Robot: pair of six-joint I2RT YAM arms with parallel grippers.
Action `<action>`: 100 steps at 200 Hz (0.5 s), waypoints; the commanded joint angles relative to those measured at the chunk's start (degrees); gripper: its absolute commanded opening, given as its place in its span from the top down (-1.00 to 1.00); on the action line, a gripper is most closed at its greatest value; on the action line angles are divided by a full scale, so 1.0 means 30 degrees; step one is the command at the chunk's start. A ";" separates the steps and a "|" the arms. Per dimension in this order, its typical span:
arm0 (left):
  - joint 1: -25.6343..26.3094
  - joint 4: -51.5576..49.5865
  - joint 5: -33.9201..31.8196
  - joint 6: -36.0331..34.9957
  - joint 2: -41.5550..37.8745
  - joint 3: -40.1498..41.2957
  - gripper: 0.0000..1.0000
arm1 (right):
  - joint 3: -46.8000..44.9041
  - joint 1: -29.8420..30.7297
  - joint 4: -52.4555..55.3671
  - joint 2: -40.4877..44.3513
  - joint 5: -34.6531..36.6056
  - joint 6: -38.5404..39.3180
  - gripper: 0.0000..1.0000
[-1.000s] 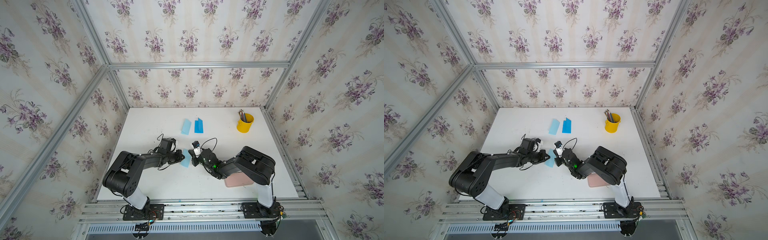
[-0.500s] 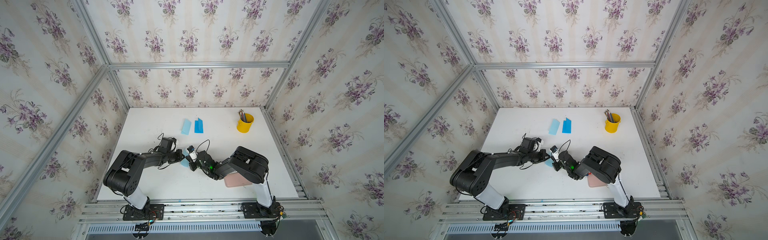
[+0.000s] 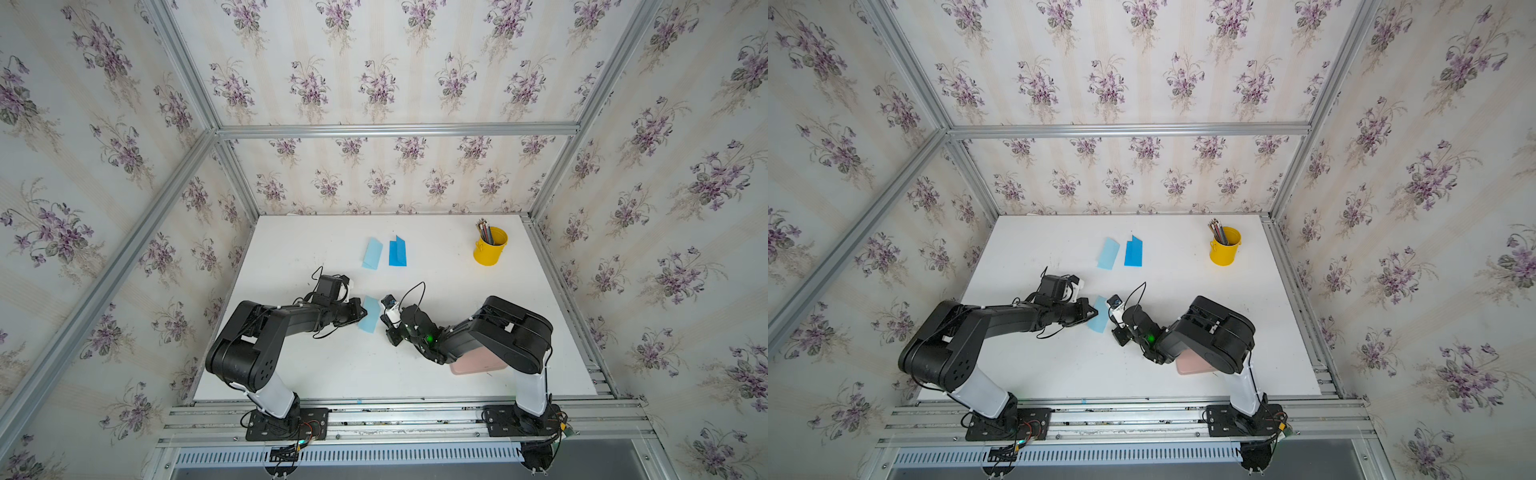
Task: Fold the square paper along the opposite sides
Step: Smooth out the paper at the center of the board.
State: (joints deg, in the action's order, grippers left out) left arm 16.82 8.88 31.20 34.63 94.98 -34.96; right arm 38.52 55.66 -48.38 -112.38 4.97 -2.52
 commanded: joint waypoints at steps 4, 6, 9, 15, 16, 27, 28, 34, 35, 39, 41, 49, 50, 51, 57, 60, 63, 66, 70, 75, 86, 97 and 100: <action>-0.0128 -0.3738 -0.2932 -0.0602 0.0391 0.0312 1.00 | -0.0115 0.0015 0.1020 0.0570 0.0240 0.1113 1.00; -0.0128 -0.3749 -0.2930 -0.0598 0.0369 0.0315 1.00 | -0.0021 0.0020 0.0961 0.0617 0.0143 0.1224 1.00; -0.0128 -0.3745 -0.2889 -0.0599 0.0363 0.0330 1.00 | 0.0140 0.0014 0.0879 0.0664 -0.0063 0.1391 1.00; -0.0128 -0.3766 -0.2900 -0.0589 0.0308 0.0343 1.00 | 0.0460 0.0007 0.0612 0.0745 -0.0534 0.1562 1.00; -0.0128 -0.3759 -0.2900 -0.0603 0.0305 0.0329 1.00 | 0.0489 0.0000 0.0532 0.0748 -0.0613 0.1568 1.00; -0.0128 -0.3811 -0.2921 -0.0618 0.0237 0.0359 1.00 | 0.0863 0.0029 -0.0377 0.0639 -0.1590 0.1546 1.00; -0.0128 -0.3811 -0.2925 -0.0617 0.0241 0.0367 1.00 | 0.0896 0.0054 -0.0460 0.0621 -0.1653 0.1531 1.00; -0.0128 -0.3797 -0.2911 -0.0633 0.0216 0.0403 1.00 | 0.1088 0.0156 -0.0790 0.0454 -0.1976 0.1466 1.00; -0.0128 -0.3789 -0.2920 -0.0625 0.0216 0.0403 1.00 | 0.1140 0.0177 -0.0828 0.0441 -0.2022 0.1447 1.00; -0.0124 -0.3771 -0.2929 -0.0628 0.0221 0.0383 1.00 | 0.1260 0.0309 -0.0938 0.0313 -0.2175 0.1429 1.00; -0.0127 -0.3765 -0.2929 -0.0619 0.0239 0.0376 1.00 | 0.1326 0.0364 -0.0993 0.0238 -0.2241 0.1428 1.00; -0.0128 -0.3713 -0.2929 -0.0569 0.0299 0.0400 1.00 | 0.1600 0.0683 -0.0989 -0.0055 -0.2356 0.1497 1.00; -0.0128 -0.3703 -0.2900 -0.0563 0.0301 0.0402 1.00 | 0.1631 0.0733 -0.0956 -0.0092 -0.2358 0.1506 1.00; -0.0128 -0.3713 -0.2900 -0.0561 0.0302 0.0402 1.00 | 0.1646 0.0787 -0.0940 -0.0110 -0.2359 0.1511 1.00; -0.0128 -0.3628 -0.2834 -0.0561 0.0339 0.0403 1.00 | 0.1746 0.0980 -0.0871 -0.0331 -0.2299 0.1519 1.00; -0.0128 -0.3635 -0.2819 -0.0555 0.0377 0.0403 1.00 | 0.1763 0.1064 -0.0877 -0.0414 -0.2254 0.1490 1.00; -0.0128 -0.3628 -0.2835 -0.0550 0.0367 0.0403 1.00 | 0.1754 0.1144 -0.0882 -0.0509 -0.2245 0.1421 1.00; -0.0131 -0.3616 -0.2826 -0.0539 0.0410 0.0403 1.00 | 0.1735 0.1183 -0.0853 -0.0605 -0.2266 0.1361 1.00; -0.0128 -0.3623 -0.2822 -0.0553 0.0420 0.0402 1.00 | 0.1695 0.1218 -0.0841 -0.0688 -0.2254 0.1251 1.00; -0.0153 -0.3579 -0.2841 -0.0557 0.0439 0.0403 1.00 | 0.1640 0.1264 -0.0787 -0.0793 -0.2198 0.1129 1.00; -0.0157 -0.3606 -0.2838 -0.0568 0.0450 0.0416 1.00 | 0.1404 0.1281 -0.0663 -0.0959 -0.2021 0.0867 1.00; -0.0192 -0.3560 -0.2869 -0.0576 0.0450 0.0458 1.00 | 0.1161 0.1364 -0.0302 -0.0982 -0.1781 0.0729 1.00; -0.0187 -0.3545 -0.2860 -0.0560 0.0442 0.0462 1.00 | 0.1118 0.1354 -0.0205 -0.0964 -0.1702 0.0675 1.00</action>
State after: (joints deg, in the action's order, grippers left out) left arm 16.49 9.41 31.73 34.04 95.07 -34.63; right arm 42.81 59.44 -50.06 -114.98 -0.99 1.23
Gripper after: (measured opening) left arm 0.059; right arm 0.067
